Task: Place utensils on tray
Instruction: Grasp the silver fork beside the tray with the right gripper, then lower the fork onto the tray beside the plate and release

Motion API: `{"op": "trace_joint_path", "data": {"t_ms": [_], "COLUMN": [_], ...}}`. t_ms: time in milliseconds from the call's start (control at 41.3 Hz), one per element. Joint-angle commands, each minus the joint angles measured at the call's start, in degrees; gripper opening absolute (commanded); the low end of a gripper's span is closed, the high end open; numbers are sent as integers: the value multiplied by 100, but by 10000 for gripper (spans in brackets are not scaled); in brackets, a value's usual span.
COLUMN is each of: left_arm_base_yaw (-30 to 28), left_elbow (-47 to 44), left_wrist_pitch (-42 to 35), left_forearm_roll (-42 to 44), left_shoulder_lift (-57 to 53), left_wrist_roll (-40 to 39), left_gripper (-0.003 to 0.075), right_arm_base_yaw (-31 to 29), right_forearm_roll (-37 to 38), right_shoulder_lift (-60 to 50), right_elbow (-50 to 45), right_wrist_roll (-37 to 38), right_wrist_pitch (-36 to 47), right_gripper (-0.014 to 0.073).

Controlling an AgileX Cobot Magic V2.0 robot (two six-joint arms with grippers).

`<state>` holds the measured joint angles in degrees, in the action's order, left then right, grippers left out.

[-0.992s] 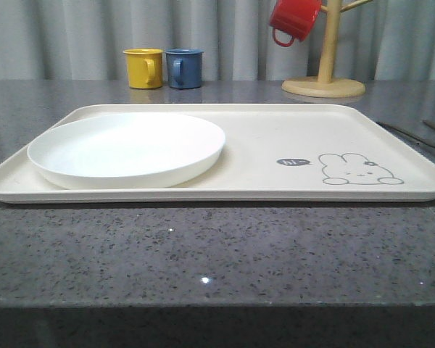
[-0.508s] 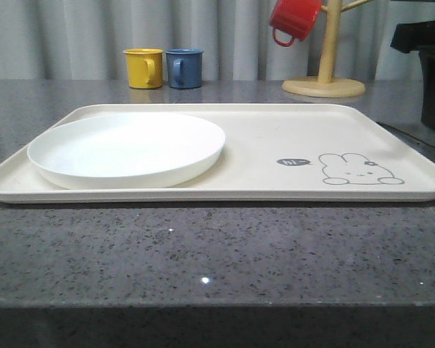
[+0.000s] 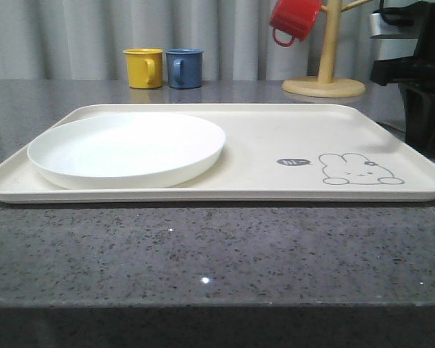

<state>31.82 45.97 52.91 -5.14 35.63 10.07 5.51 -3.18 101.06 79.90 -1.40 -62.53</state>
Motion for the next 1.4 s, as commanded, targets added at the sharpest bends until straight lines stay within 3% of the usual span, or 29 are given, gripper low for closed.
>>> {"op": "trace_joint_path", "data": {"t_ms": [0, 97, 169, 581, 774, 1065, 1379], "left_arm_base_yaw": [44, 44, 44, 44, 44, 44, 44], "left_elbow": [150, 150, 150, 150, 150, 150, 150], "left_wrist_pitch": [-408, -408, -408, -408, -408, -442, -442], "left_forearm_roll": [-43, -43, -43, -43, -43, -43, -43], "left_shoulder_lift": [9, 9, 9, 9, 9, 9, 9], "left_wrist_roll": [-54, -54, -54, -54, -54, -54, -54], "left_gripper": [365, 365, 365, 365, 365, 365, 365], "right_arm_base_yaw": [3, 3, 3, 73, 853, 2008, 2234], "right_forearm_roll": [20, 20, 20, -173, -666, -304, -293], "right_shoulder_lift": [-237, -237, -237, -637, -633, -104, 463], "right_elbow": [187, 187, 187, 846, 1250, 1656, 1682], "right_wrist_roll": [-60, -60, -60, 140, 140, 1885, 3083], "right_wrist_pitch": [-1, -50, -63, -513, -643, -609, -64], "right_gripper": [149, 16, -25, -26, -25, -25, -25]}}
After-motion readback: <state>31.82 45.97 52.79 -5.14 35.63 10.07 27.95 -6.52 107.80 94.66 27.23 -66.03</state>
